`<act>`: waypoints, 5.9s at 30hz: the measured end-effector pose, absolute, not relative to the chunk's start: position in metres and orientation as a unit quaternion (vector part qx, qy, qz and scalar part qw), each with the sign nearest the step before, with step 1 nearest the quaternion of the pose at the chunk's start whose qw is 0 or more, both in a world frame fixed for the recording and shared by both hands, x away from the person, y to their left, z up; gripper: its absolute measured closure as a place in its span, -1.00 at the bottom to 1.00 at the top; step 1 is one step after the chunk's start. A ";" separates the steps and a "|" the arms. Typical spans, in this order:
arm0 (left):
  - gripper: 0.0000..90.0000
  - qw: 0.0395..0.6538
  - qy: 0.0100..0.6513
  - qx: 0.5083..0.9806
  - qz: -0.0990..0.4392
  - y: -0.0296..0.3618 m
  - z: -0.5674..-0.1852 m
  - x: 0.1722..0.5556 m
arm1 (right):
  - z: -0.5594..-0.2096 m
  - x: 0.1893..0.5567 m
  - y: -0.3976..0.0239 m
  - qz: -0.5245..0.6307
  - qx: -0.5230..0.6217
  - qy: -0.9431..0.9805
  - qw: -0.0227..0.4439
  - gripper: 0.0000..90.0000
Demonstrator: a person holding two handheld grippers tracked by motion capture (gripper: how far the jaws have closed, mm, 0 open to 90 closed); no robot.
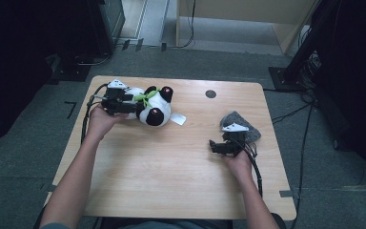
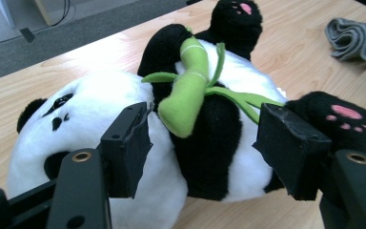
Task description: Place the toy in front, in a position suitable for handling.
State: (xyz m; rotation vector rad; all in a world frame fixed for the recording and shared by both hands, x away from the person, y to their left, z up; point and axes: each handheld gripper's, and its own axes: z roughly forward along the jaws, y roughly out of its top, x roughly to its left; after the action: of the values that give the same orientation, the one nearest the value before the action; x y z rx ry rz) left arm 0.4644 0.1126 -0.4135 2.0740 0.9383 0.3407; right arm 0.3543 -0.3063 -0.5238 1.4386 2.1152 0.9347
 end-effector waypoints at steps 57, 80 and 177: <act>0.62 0.469 0.386 0.790 0.077 0.010 -0.431 0.370 | -0.468 0.351 -0.336 0.394 0.529 0.703 0.267 -0.60; -0.24 0.497 0.331 0.802 0.032 0.063 -0.403 0.385 | -0.465 0.350 -0.385 0.363 0.559 0.692 0.277 -0.24; -0.58 0.475 0.351 0.806 0.042 0.108 -0.489 0.365 | -0.473 0.380 -0.379 0.365 0.576 0.708 0.184 0.64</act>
State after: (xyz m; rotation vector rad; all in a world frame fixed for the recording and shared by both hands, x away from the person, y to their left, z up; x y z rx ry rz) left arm 0.3652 0.1081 -0.4889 1.9711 0.8574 0.1032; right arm 0.3799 -0.3785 -0.4732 1.6240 1.9973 1.0291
